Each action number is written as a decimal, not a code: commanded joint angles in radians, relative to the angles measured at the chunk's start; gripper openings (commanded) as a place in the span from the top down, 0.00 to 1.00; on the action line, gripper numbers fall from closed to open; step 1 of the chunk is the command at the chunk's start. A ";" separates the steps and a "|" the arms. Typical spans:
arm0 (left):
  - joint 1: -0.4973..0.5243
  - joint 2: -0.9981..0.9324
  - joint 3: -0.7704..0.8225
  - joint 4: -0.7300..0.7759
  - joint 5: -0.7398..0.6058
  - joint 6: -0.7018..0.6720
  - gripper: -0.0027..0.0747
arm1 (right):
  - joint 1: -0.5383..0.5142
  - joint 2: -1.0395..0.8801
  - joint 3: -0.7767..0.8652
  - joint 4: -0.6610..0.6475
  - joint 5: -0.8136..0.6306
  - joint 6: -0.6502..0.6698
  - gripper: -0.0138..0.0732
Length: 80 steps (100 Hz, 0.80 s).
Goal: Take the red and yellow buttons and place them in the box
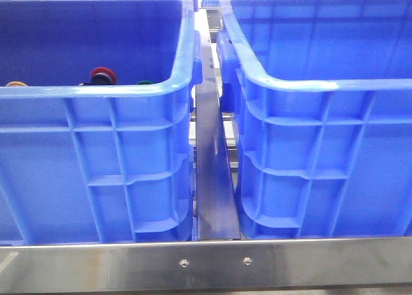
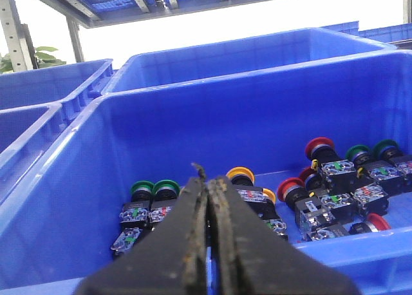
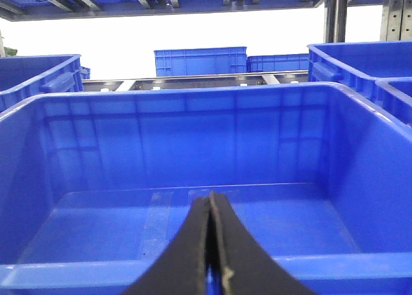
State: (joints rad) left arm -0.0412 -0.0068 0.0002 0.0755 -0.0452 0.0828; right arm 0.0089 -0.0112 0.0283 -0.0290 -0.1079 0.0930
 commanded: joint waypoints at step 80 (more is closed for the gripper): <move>0.005 0.250 -0.534 -0.241 0.393 -0.010 0.99 | 0.001 -0.026 -0.012 -0.009 -0.085 -0.004 0.92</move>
State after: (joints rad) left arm -0.0412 0.1457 -0.3934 -0.1045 0.2989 0.0828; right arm 0.0089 -0.0112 0.0283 -0.0290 -0.1079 0.0930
